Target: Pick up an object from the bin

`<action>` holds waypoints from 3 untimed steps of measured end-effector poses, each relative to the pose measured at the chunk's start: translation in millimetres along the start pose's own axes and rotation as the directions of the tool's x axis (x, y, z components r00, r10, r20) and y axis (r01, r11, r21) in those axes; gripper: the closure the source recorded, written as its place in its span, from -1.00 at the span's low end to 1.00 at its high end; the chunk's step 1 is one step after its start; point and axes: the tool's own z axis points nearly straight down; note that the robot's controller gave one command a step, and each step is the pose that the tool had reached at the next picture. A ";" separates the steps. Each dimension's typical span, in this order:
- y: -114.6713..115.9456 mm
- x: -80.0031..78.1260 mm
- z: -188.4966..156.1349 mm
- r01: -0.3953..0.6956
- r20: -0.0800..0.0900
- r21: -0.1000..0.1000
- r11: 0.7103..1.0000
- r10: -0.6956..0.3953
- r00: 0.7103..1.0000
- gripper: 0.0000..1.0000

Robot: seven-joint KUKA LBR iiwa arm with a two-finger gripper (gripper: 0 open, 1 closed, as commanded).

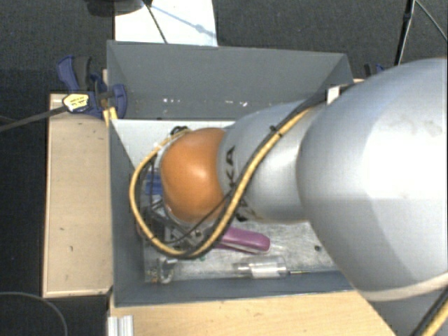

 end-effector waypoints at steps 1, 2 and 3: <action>0.5 -1.4 -2.3 -0.007 0.004 -0.004 1.000 0.007 1.000 1.00; 0.4 -10.0 -100.7 0.009 -0.008 0.000 1.000 -0.009 1.000 1.00; -4.9 -20.0 -149.2 0.302 -0.010 -0.002 0.953 -0.302 0.953 1.00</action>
Offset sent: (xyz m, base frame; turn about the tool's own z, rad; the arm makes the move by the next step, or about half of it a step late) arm 0.0000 0.0000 0.0000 0.0000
